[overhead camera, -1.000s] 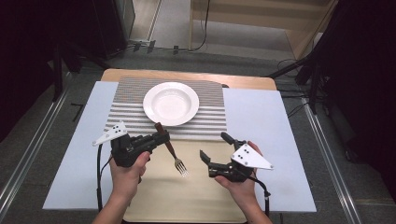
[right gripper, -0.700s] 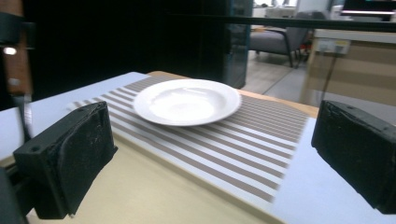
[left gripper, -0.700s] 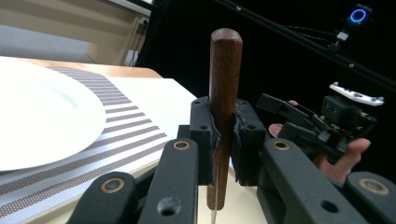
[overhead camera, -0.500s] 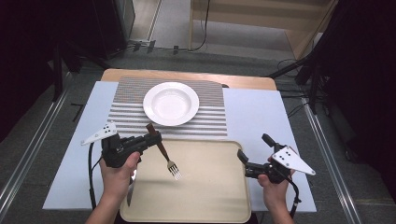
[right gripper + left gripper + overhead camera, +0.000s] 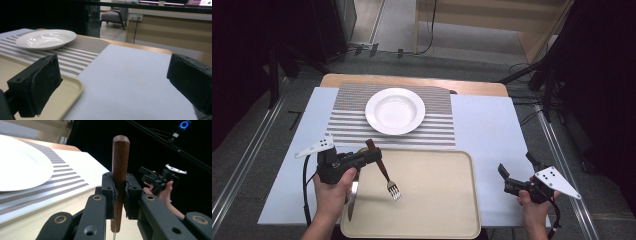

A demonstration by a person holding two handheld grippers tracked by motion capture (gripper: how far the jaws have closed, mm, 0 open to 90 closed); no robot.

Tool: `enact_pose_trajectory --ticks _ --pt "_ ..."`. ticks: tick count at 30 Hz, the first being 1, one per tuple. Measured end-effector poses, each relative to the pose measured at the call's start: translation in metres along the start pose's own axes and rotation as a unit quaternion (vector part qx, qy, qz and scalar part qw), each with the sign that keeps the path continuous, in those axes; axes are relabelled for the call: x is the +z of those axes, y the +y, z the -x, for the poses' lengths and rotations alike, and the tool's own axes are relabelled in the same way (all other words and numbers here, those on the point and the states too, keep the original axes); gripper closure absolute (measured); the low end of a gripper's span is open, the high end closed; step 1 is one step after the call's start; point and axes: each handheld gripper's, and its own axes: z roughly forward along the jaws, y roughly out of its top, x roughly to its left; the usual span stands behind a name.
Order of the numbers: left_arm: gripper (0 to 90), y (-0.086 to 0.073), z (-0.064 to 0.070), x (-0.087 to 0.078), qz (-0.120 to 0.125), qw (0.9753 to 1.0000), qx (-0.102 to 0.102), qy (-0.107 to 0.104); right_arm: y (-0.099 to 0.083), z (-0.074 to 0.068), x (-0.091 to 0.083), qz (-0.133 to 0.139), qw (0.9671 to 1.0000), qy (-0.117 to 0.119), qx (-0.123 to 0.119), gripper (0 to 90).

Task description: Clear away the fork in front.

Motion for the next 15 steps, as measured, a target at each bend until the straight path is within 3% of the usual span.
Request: enact_pose_trajectory --ticks 6,15 --pt "79.5 -0.003 -0.002 -0.003 -0.006 0.9998 -0.014 -0.009 -0.006 0.012 -0.003 -0.001 0.9997 -0.024 0.011 0.0" --pt "79.5 -0.01 -0.012 -0.009 -0.023 0.9986 -0.041 -0.022 -0.012 0.017 0.001 -0.006 0.9993 -0.035 0.01 0.0"
